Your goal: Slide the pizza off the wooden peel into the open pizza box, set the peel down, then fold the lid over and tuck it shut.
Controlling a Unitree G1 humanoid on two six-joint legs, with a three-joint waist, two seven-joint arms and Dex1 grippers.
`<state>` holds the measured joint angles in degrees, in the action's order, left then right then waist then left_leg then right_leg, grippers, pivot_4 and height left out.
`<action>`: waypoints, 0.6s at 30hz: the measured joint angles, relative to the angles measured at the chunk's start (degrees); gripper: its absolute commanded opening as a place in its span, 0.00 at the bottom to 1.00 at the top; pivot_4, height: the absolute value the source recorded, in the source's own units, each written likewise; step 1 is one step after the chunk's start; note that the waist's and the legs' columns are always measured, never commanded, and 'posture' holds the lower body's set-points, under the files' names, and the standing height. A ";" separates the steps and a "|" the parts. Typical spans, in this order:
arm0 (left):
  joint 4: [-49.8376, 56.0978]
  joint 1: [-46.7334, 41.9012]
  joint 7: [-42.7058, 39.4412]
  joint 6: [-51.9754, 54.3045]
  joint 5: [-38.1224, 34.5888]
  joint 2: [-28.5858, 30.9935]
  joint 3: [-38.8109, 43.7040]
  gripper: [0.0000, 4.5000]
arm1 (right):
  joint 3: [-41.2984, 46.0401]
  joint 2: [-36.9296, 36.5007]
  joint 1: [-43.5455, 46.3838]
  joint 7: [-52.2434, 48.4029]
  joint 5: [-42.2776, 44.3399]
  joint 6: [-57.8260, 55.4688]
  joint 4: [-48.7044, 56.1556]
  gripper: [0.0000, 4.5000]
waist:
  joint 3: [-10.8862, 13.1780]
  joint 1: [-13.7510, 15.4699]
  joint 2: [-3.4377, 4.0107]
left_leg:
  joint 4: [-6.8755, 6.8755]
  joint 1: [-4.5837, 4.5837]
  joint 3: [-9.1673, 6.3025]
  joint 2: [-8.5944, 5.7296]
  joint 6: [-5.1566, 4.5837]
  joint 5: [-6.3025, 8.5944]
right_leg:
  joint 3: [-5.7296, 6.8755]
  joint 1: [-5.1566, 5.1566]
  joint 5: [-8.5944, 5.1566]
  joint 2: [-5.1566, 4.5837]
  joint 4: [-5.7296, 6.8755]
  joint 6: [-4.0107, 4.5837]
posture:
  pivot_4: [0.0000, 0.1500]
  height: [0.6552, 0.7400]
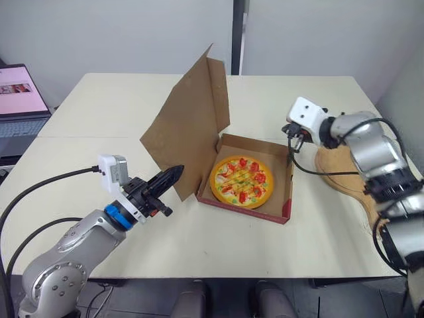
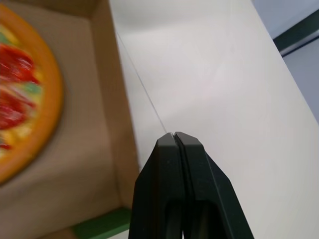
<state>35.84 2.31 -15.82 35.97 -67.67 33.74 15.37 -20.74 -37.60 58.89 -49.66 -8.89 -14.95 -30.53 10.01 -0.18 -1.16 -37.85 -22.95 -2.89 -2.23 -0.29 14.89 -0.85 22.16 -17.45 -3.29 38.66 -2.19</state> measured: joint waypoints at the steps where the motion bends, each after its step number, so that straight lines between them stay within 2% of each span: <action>1: -0.03 -0.02 -0.16 -0.10 0.28 -0.07 -0.06 0.00 | -1.02 0.78 1.39 0.01 -1.42 1.96 -3.79 0.01 | 0.02 -0.01 -0.02 | 0.01 -0.01 0.00 0.00 0.02 -0.01 | 0.00 0.01 0.00 0.00 -0.01 0.00 | 1.00 0.90; 9: -0.77 1.21 -3.62 -1.34 3.64 -1.50 0.02 0.00 | -5.46 7.84 11.19 4.24 -10.83 16.14 -33.90 0.01 | 0.11 0.03 -0.03 | 0.01 -0.03 0.01 -0.02 0.07 -0.04 | 0.00 0.02 0.00 0.00 -0.04 0.00 | 1.00 0.90; 13: -0.85 1.66 -4.96 -1.83 5.15 -1.58 0.10 0.00 | -5.88 8.50 12.46 3.76 -13.27 19.39 -40.28 0.01 | 0.14 -0.10 0.01 | 0.01 -0.02 0.01 -0.02 0.08 -0.04 | -0.02 0.03 0.00 0.00 -0.01 0.00 | 1.00 0.90; 18: -1.94 1.28 -6.58 -2.77 6.87 -1.52 0.26 0.00 | -5.55 7.83 13.76 -4.61 -14.05 21.31 -42.04 0.01 | 0.16 -0.25 0.03 | 0.01 0.02 0.00 -0.01 0.07 -0.04 | -0.01 0.03 0.00 0.01 0.06 0.01 | 1.00 0.90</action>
<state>33.90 3.59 -22.40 33.20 -60.79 32.22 15.64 -26.28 -29.77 72.65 -54.26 -22.94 6.37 -72.57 10.17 -0.43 -1.12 -37.84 -22.93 -2.89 -2.24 -0.22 14.85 -0.86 22.18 -17.46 -3.28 38.72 -2.19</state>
